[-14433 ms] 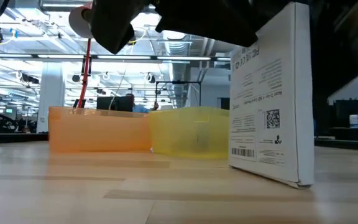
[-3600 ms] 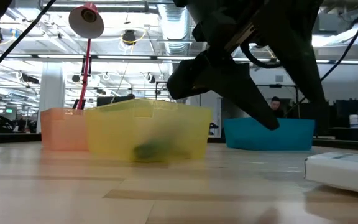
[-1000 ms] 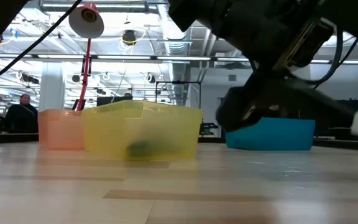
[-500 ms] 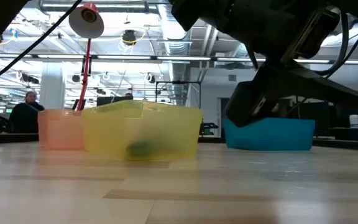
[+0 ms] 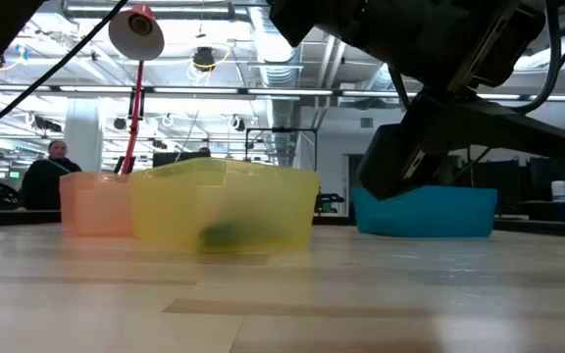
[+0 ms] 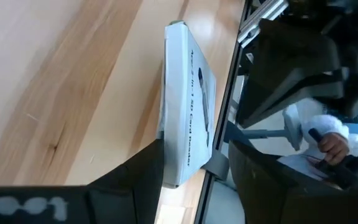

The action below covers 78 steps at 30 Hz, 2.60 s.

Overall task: Pick and place items into bin
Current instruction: Put the card reader box into the orange bin

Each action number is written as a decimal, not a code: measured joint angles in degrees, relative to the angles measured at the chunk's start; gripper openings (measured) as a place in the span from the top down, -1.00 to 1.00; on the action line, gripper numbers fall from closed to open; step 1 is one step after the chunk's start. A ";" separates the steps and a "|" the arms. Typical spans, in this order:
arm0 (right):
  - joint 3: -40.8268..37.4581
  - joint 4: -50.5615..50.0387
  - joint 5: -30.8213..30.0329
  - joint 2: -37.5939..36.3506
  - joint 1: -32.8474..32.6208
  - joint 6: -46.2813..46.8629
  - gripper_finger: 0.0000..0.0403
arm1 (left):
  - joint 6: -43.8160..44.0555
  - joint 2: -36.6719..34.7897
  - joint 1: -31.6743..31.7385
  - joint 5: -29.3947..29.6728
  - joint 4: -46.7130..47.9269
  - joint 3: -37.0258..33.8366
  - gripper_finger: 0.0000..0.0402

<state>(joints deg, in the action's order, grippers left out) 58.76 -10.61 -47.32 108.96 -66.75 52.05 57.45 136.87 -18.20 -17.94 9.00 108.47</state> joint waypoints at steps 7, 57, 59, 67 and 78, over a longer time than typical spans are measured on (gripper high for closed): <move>0.13 -2.32 13.76 -5.98 2.18 -4.54 0.68 | -0.25 0.03 0.04 0.21 0.11 0.00 0.16; -40.76 44.58 4.17 -19.60 -3.66 28.87 0.13 | -1.81 0.07 0.52 -1.18 -2.39 -0.11 0.16; -40.76 47.30 5.35 -18.44 -2.71 27.23 0.13 | -1.81 0.07 0.52 -1.20 -2.39 -0.11 0.16; -40.75 56.57 8.85 -13.42 1.98 21.33 0.13 | -1.77 0.07 0.52 -1.26 -2.45 -0.11 0.16; -36.41 57.84 14.50 -11.05 4.27 11.95 0.20 | -1.90 0.07 0.50 -1.28 -2.47 -0.11 0.16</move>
<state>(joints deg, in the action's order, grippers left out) 22.36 47.24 -32.82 97.91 -62.48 64.00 55.55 136.94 -17.69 -19.22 6.52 108.36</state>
